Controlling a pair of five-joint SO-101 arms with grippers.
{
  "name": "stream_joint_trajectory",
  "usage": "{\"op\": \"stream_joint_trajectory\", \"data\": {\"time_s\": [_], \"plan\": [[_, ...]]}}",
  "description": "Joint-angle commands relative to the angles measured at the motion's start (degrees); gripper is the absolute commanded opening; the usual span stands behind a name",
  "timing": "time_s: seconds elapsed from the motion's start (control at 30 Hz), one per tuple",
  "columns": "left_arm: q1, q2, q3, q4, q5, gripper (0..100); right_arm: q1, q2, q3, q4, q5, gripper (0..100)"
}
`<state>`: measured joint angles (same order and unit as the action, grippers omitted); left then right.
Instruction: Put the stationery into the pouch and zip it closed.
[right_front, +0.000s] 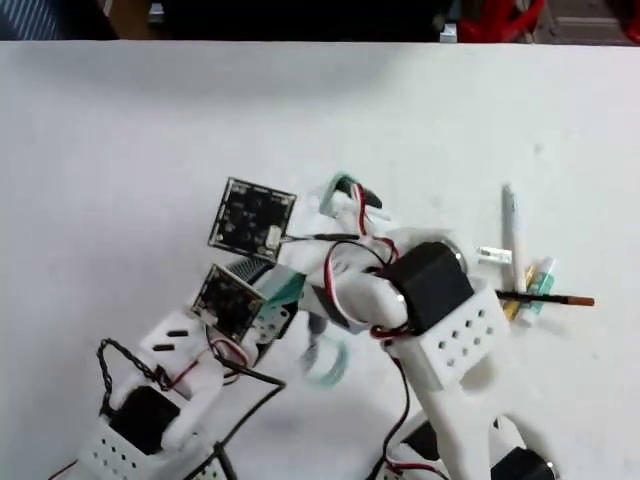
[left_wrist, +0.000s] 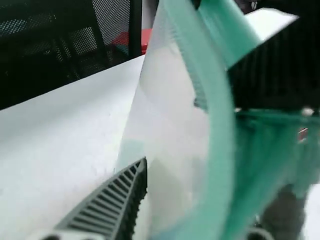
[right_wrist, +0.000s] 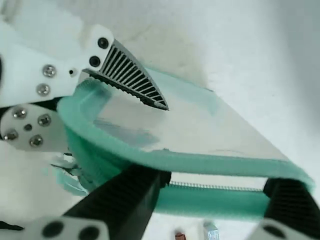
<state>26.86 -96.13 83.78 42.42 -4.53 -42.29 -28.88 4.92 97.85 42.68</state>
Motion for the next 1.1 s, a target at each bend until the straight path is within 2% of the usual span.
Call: {"op": "stream_joint_trajectory", "data": {"time_s": [0.0, 0.1, 0.23, 0.4, 0.6, 0.7, 0.87, 1.07], "plan": [[-0.4, -0.6, -2.5, -2.5, -1.1, 2, 0.8, -0.3, -0.4, 0.7, 2.0, 39.8], [-0.3, -0.6, -1.2, -4.0, -3.7, 2, 4.6, -1.0, -8.6, 0.7, -4.0, 39.7], [-0.4, -0.5, -1.0, -4.6, -4.0, 2, 5.8, -4.2, -21.5, 0.8, -9.9, 38.3], [-0.7, -0.5, -1.1, -4.3, -4.0, 2, 6.0, -6.2, -27.3, 0.8, -13.8, 21.7], [-0.7, -0.5, -1.1, -4.2, -3.8, 2, 5.8, -5.8, -25.8, 0.7, -26.9, 1.2], [-0.7, -0.5, -1.1, -4.2, -3.7, 2, 6.7, -6.3, -25.4, 0.7, -27.3, 2.6], [-0.3, -0.6, -1.4, -4.0, -3.9, 2, 20.0, -5.9, -25.2, 0.7, -27.3, 1.8], [-0.3, -0.2, -8.1, 3.2, -3.7, 2, 38.3, -6.3, -15.5, -0.5, -27.3, 1.8]]}}
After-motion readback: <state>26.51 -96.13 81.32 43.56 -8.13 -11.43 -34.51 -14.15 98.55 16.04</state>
